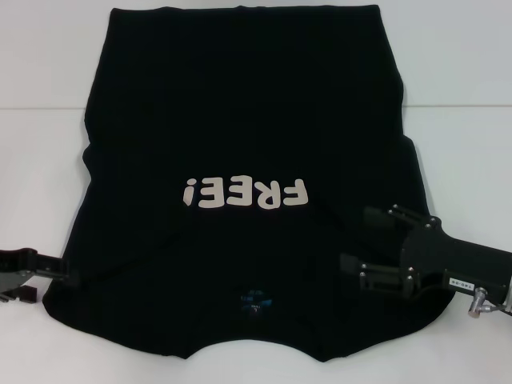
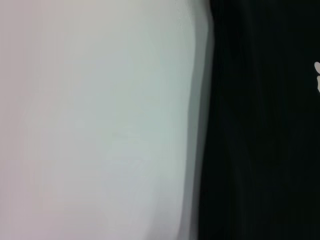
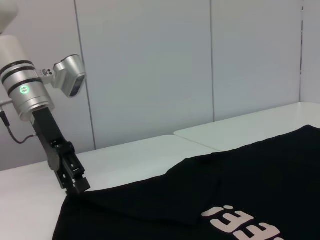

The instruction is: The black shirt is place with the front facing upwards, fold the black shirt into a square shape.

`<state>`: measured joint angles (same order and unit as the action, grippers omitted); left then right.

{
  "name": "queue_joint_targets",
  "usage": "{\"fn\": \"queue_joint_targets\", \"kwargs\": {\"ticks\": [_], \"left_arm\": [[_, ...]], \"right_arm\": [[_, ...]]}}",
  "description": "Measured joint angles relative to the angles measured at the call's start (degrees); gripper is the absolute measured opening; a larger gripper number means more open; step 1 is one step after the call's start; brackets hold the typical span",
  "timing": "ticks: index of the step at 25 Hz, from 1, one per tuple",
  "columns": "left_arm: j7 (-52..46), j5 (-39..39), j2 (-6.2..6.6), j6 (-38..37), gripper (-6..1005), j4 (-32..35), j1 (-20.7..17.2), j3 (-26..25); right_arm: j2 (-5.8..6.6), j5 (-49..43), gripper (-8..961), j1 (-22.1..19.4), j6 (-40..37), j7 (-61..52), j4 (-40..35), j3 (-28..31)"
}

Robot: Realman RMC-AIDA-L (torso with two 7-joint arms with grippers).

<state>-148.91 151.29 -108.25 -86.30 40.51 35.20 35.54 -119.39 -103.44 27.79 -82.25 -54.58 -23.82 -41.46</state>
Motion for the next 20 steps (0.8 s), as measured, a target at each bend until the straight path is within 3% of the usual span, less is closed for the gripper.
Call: {"fn": "queue_joint_targets", "kwargs": {"ticks": [13, 20], "left_arm": [[-0.4, -0.2, -0.59, -0.9, 897, -0.9, 1.1, 1.4], [0.4, 0.2, -0.89, -0.8, 650, -0.5, 1.4, 1.8]], "right_arm": [[-0.02, 0.0, 947, 0.0, 0.1, 0.0, -0.2, 0.1], [-0.05, 0.0, 947, -0.1, -0.1, 0.0, -0.2, 0.2]]}}
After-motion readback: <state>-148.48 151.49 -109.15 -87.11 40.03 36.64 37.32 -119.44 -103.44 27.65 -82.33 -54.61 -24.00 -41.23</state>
